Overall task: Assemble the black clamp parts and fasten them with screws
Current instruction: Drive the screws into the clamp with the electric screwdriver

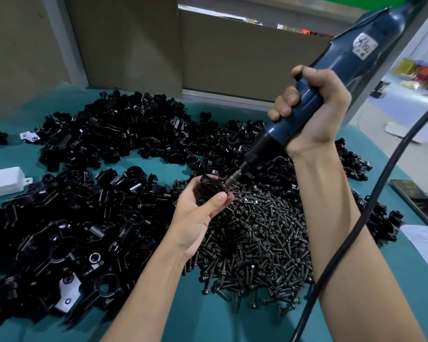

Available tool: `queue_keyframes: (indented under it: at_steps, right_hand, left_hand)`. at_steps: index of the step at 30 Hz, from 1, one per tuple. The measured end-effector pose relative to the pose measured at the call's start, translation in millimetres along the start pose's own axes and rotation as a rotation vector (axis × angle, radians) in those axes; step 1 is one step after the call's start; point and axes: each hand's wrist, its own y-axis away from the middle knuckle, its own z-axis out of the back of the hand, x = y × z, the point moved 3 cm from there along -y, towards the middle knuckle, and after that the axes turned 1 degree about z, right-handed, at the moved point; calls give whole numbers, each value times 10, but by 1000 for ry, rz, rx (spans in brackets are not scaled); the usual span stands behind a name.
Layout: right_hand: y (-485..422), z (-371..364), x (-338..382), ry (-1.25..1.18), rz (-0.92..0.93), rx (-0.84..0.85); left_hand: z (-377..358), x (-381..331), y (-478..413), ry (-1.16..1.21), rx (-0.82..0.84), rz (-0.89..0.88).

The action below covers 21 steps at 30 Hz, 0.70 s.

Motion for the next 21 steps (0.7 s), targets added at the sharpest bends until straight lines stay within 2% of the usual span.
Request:
queue_keyframes:
  at_steps: [10,16,21]
  right_hand:
    - [-25,-26,-44,23,-54,51]
    - [-53,-36,37,-58,-89,167]
    - [-39,-115,26,-104,-130,351]
  left_hand:
    - [15,31,-3,7,21,27]
    - [-26,66,0,43,100,58]
    - [5,82,-2,45,82,55]
